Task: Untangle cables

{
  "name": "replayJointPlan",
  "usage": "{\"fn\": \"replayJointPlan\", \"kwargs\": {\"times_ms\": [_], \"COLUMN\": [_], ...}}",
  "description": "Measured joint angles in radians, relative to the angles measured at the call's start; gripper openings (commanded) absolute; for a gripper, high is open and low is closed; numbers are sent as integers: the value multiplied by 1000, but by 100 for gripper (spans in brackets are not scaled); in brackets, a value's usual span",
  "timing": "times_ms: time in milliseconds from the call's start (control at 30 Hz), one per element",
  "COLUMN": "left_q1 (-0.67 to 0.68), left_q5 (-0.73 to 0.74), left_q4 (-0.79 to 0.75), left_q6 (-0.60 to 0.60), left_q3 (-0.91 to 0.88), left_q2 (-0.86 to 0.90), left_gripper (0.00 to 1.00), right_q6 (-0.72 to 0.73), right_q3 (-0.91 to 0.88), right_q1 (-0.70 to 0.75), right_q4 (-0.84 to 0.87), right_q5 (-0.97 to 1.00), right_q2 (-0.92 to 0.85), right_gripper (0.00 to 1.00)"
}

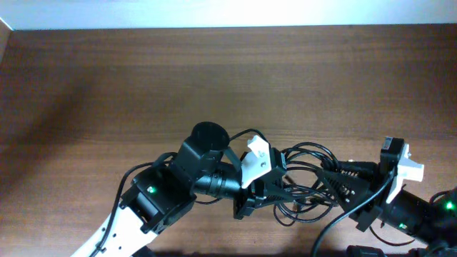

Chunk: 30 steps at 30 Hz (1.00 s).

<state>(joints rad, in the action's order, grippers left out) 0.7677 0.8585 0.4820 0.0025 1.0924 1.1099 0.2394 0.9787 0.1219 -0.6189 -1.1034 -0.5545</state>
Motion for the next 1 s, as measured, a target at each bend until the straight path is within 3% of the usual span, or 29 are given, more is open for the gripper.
{"fn": "replayJointPlan", "kwargs": {"times_ms": [133, 300, 467, 633, 800, 900, 1000], "left_q1": [0, 0, 0, 0, 0, 0, 0], "left_q5": [-23, -102, -206, -233, -240, -242, -242], "left_q4": [7, 66, 174, 242, 346, 305, 267], "left_q6": [0, -3, -2, 77, 306, 357, 372], "left_q3": [0, 0, 0, 0, 2, 2, 2], "left_q2": [-63, -124, -138, -138, -138, -138, -136], "left_gripper": [0, 0, 0, 0, 0, 0, 0], "right_q6": [-1, 0, -2, -84, -338, -470, -513], "right_q3": [0, 0, 0, 1, 2, 2, 2], "right_q1": [0, 0, 0, 0, 0, 0, 0], "right_q4": [-6, -50, -53, -95, -222, -292, -307], "right_q5": [21, 83, 109, 108, 26, -27, -51], "right_q2": [0, 0, 0, 0, 0, 0, 0], "right_gripper": [33, 66, 79, 99, 99, 99, 99]}}
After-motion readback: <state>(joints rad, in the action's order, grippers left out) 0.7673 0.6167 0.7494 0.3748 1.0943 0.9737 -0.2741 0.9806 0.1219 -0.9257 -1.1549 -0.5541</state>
